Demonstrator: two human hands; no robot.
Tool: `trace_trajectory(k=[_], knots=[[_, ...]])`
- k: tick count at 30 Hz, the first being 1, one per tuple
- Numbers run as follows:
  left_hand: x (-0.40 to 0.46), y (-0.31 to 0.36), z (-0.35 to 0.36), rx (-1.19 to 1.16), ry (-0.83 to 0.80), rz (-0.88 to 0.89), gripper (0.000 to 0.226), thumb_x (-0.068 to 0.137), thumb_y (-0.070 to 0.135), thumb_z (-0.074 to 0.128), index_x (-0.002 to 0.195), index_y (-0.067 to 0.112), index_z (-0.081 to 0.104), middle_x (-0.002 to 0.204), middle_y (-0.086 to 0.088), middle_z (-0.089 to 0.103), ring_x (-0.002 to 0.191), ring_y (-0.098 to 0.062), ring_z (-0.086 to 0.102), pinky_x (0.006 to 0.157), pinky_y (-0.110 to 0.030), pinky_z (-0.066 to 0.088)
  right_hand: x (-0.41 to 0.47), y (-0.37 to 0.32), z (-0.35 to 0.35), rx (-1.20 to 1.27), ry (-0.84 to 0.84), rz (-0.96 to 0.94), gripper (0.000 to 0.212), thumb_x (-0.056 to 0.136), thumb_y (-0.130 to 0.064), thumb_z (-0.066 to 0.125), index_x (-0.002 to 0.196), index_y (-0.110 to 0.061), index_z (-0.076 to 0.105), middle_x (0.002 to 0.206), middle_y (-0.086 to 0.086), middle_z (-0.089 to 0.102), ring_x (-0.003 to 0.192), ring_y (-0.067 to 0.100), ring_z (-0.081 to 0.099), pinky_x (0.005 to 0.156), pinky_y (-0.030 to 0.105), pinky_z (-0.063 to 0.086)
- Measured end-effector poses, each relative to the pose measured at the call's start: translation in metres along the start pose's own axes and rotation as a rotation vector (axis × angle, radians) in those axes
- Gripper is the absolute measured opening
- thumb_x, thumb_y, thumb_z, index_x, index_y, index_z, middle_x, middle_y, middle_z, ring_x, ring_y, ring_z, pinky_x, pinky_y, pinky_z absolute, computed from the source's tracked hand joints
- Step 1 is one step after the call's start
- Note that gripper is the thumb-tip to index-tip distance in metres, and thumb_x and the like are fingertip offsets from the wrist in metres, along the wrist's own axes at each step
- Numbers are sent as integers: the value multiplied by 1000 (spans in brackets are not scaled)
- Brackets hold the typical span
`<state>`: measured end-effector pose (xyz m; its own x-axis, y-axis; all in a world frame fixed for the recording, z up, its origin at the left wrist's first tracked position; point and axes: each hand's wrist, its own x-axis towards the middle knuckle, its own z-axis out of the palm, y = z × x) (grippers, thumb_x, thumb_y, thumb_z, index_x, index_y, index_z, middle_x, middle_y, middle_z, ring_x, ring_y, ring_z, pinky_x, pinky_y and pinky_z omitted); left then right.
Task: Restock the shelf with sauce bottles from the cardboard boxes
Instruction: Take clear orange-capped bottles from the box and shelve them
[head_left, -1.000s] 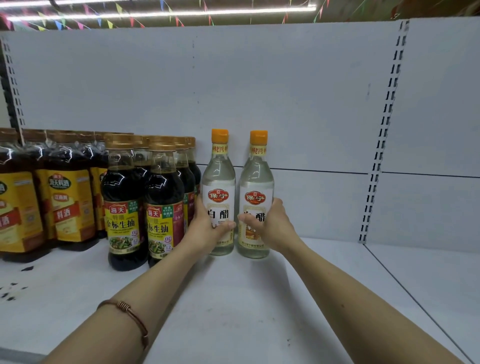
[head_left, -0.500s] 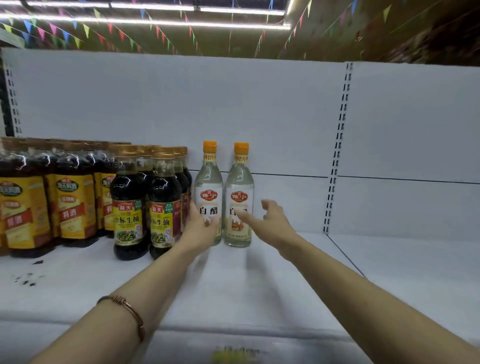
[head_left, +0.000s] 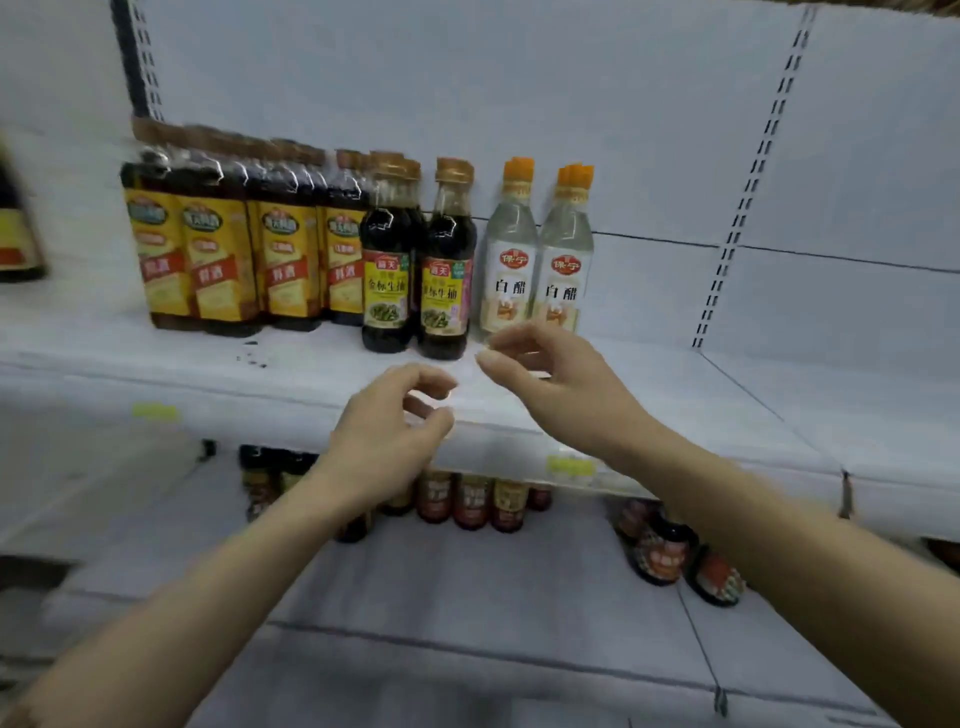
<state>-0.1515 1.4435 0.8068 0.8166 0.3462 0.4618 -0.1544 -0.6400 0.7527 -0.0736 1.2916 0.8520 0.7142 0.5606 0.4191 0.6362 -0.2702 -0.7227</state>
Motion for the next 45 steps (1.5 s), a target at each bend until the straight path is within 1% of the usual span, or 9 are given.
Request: trace_trajectory(k=[4, 11, 16, 19, 23, 29, 37, 42, 45], knots=[[-50, -27, -39, 35, 59, -76, 20, 90, 14, 60, 98, 33, 60, 102, 13, 61, 87, -3, 59, 77, -21, 50, -17, -27, 42, 13, -193, -71, 29, 91, -44, 60, 111, -23, 62, 104, -12, 66, 96, 2, 63, 81, 20, 53], [-136, -50, -91, 233, 101, -351, 14, 93, 22, 58, 106, 26, 57, 101, 13, 60, 92, 3, 56, 67, -5, 40, -40, -61, 118, 113, -631, -205, 32, 93, -48, 55, 112, -23, 61, 98, -13, 66, 80, -6, 62, 62, 12, 47], [-223, -62, -137, 363, 109, -589, 16, 95, 27, 56, 110, 26, 58, 106, 11, 61, 97, -7, 60, 75, -18, 49, -74, -76, 197, 174, -868, -266, 37, 91, -52, 52, 114, -25, 61, 105, -14, 63, 96, -2, 60, 79, 16, 49], [-275, -75, -168, 431, 78, -712, 15, 96, 25, 56, 110, 24, 60, 106, 12, 57, 95, -6, 57, 73, -8, 44, -100, -87, 241, 194, -983, -258, 34, 93, -48, 53, 111, -21, 61, 104, -11, 62, 100, 5, 59, 82, 19, 48], [-335, -112, -210, 450, 86, -822, 14, 95, 24, 56, 107, 27, 64, 111, 8, 58, 100, -7, 57, 87, -22, 47, -128, -104, 300, 147, -1057, -256, 36, 93, -51, 52, 114, -23, 60, 104, -13, 60, 99, 4, 58, 86, 24, 48], [-401, -181, -290, 422, 76, -884, 15, 94, 21, 58, 107, 24, 65, 105, 8, 57, 88, -1, 55, 67, -9, 41, -159, -141, 411, 42, -1152, -197, 45, 93, -56, 49, 120, -21, 58, 112, -5, 61, 105, 11, 59, 96, 37, 50], [-435, -275, -381, 422, 60, -900, 14, 94, 18, 56, 106, 21, 63, 105, 1, 55, 92, -13, 56, 78, -22, 43, -175, -199, 551, -9, -1168, -117, 38, 96, -52, 47, 120, -24, 56, 113, -8, 59, 103, 11, 57, 78, 26, 45], [-454, -350, -384, 436, 198, -897, 17, 94, 11, 52, 99, 20, 65, 100, 4, 48, 89, -11, 52, 80, -21, 40, -177, -178, 621, -43, -1227, -72, 40, 97, -49, 49, 124, -20, 52, 116, -5, 58, 102, 14, 57, 77, 26, 45], [-469, -401, -378, 427, 93, -979, 19, 96, 9, 48, 104, 15, 64, 102, 5, 44, 88, -11, 49, 78, -17, 36, -179, -146, 670, -86, -1230, -45, 49, 98, -47, 49, 134, -15, 48, 133, 4, 53, 116, 21, 54, 86, 30, 45]])
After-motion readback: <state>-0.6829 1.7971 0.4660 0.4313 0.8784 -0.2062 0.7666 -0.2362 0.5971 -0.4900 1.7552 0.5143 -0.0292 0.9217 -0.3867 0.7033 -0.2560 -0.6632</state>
